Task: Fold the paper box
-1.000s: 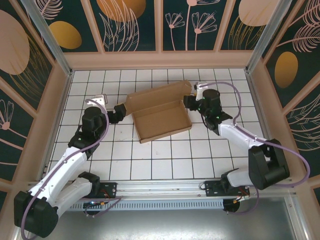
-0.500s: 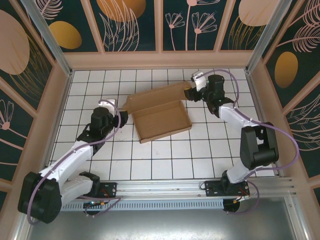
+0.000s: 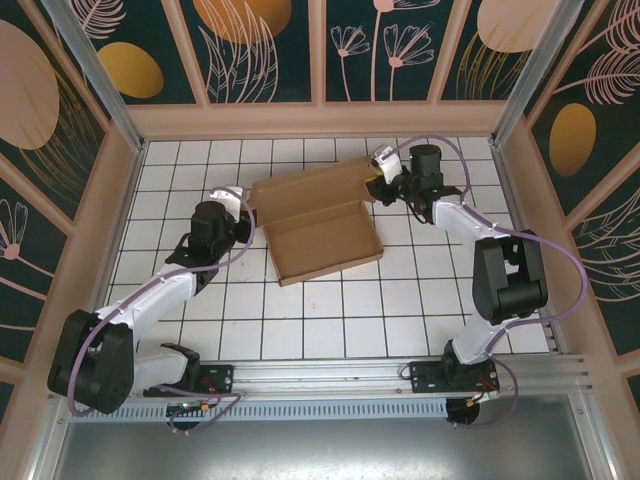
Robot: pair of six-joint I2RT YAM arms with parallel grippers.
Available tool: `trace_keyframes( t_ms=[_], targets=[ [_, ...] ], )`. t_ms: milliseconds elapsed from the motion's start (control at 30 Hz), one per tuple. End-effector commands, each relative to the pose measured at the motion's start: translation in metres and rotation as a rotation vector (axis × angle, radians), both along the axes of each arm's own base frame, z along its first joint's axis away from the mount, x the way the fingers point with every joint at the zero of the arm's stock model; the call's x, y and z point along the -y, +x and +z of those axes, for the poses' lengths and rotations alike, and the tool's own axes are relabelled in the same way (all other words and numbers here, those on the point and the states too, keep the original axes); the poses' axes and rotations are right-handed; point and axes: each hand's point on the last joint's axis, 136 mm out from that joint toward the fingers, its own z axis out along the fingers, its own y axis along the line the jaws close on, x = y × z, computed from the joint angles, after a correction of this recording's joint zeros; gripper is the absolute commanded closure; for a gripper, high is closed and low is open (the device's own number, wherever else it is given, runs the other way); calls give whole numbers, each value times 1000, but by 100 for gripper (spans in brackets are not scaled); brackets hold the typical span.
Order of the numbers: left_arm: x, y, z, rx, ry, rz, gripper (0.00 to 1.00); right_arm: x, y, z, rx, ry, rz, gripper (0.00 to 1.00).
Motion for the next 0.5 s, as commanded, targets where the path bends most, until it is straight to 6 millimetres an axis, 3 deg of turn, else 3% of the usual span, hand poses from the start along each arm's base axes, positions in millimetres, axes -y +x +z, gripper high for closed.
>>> trace_keyframes(
  t_ms=[0, 167, 467],
  targets=[
    [7, 9, 20, 59, -14, -33, 80, -8, -6, 9, 10, 9, 39, 89],
    [13, 10, 21, 63, -21, -62, 88, -17, -11, 8, 12, -9, 23, 98],
    [16, 18, 30, 81, -115, -31, 91, -34, -17, 19, -7, 63, -154, 100]
  ],
)
